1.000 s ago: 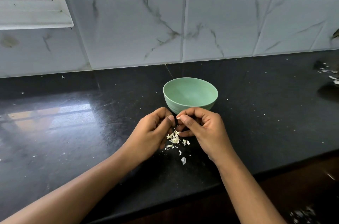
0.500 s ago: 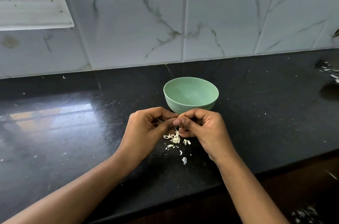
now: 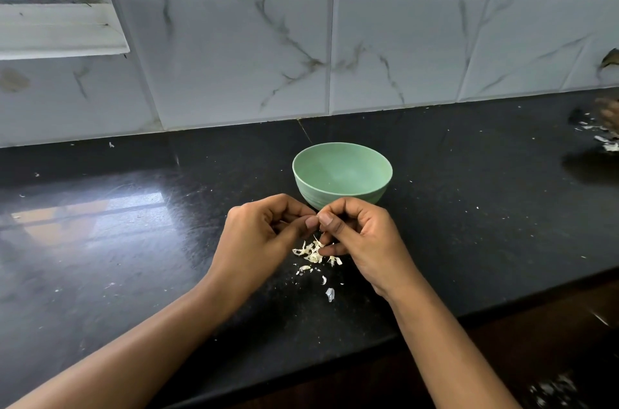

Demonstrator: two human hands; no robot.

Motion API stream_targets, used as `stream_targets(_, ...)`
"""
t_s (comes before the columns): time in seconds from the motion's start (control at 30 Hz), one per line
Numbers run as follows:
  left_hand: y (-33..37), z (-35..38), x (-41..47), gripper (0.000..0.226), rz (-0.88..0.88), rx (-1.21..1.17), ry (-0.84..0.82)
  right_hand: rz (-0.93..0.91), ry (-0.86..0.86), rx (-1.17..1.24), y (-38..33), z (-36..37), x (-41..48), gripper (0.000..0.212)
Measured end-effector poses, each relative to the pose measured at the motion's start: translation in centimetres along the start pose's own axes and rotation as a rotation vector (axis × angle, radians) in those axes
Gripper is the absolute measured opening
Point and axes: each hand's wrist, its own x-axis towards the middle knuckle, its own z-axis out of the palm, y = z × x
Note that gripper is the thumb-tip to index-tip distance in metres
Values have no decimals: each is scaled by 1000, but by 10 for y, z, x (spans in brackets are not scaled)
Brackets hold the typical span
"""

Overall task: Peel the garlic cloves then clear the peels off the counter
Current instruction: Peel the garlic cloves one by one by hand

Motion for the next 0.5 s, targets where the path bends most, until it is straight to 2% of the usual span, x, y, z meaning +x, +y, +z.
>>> stream_targets(0.17, -2, 0, 0, 10, -48, 131, -102, -120, 42, -203, 6, -1, 1, 13)
stream_targets(0.37, 4, -4, 6, 10, -369, -363, -294, -169, 28, -252, 7, -2, 1, 7)
stream_targets(0.5, 6, -5, 7, 10, -476, -508, -323, -102, -3, -179, 5, -2, 1, 12)
